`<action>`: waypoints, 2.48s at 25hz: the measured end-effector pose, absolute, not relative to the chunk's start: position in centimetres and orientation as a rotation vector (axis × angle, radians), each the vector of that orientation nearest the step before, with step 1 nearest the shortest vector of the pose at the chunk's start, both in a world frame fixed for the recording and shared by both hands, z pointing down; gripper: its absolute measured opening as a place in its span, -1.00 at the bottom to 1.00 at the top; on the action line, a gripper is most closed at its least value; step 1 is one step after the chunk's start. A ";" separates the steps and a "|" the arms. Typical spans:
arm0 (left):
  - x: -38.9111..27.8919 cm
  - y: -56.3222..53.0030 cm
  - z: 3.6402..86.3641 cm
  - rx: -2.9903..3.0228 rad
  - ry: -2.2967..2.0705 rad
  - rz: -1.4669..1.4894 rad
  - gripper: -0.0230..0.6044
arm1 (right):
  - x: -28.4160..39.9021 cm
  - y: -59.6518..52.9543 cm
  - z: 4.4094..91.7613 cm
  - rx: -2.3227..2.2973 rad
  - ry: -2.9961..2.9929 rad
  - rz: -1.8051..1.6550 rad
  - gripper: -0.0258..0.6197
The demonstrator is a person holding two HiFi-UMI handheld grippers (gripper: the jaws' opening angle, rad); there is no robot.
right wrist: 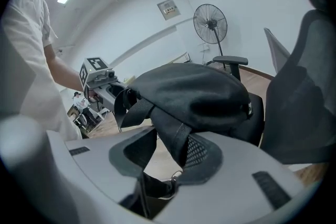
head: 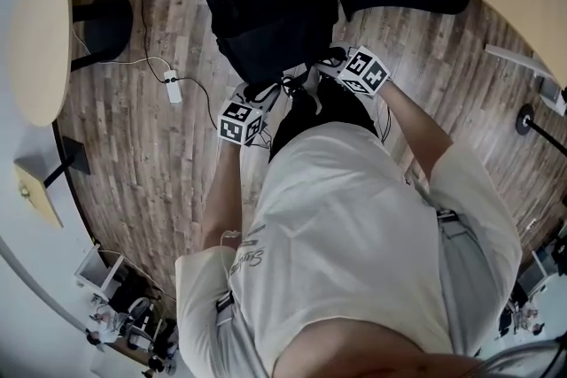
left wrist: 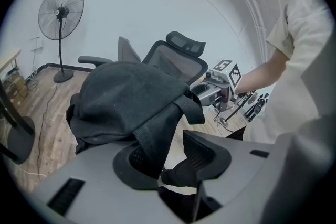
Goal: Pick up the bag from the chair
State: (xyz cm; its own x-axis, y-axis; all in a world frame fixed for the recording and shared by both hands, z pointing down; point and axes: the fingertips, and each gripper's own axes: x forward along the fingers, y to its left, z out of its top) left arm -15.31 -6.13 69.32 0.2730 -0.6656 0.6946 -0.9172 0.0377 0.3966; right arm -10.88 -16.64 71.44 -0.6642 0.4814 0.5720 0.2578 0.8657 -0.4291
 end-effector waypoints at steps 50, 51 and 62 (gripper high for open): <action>-31.3 -13.0 51.8 1.997 -1.737 0.103 -0.77 | -25.2 -22.8 53.0 -0.306 -2.692 0.203 -0.83; -31.0 -13.0 51.3 2.003 -1.745 0.112 -0.77 | -25.0 -22.9 52.5 -0.311 -2.702 0.201 -0.83; -30.3 -13.9 44.0 2.093 -1.881 0.096 -0.77 | -24.6 -24.0 44.3 -0.388 -2.904 0.184 -0.83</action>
